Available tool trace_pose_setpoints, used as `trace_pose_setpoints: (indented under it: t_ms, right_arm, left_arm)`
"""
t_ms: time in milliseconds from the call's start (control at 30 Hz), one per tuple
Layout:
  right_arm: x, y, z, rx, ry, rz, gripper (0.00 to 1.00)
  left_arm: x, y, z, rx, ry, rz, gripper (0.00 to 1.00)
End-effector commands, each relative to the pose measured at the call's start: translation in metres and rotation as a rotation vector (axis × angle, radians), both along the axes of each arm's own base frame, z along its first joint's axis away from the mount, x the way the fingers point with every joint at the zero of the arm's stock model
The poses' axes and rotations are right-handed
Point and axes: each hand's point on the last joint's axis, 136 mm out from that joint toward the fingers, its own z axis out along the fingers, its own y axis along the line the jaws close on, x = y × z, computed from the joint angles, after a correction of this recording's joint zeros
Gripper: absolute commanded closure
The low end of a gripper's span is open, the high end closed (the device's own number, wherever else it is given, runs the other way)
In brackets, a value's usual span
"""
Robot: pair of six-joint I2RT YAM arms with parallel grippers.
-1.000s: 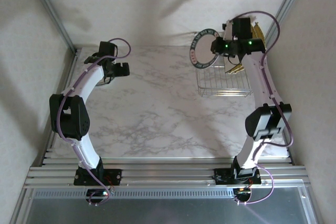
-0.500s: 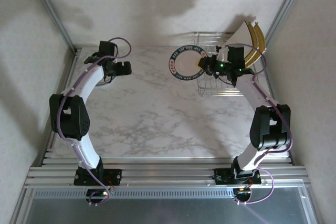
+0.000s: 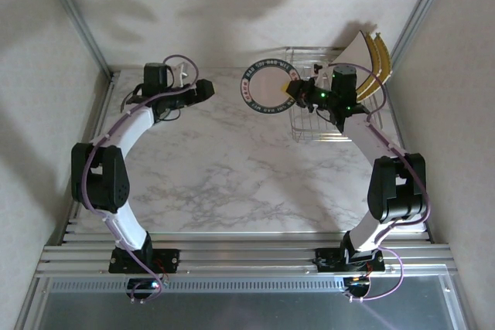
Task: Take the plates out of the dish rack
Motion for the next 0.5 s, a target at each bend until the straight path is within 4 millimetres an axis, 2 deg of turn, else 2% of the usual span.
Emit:
trace_pose_setpoints:
  t_ms: [0,200,467]
  right_arm:
    - [-0.001,0.018,0.019,0.046,-0.063,0.054,1.0]
    - [0.002,0.044,0.019,0.062,-0.065,0.097,1.0]
    - [0.002,0.074,0.02,0.062,-0.077,0.157,1.0]
  left_arm:
    - [-0.017,-0.041,0.062,-0.258,-0.138,-0.202,0.0]
    - [-0.03,-0.059,0.084,-0.449,-0.175,-0.291,0.02]
    - [-0.029,-0.073,0.07,-0.479,-0.132,-0.308,0.15]
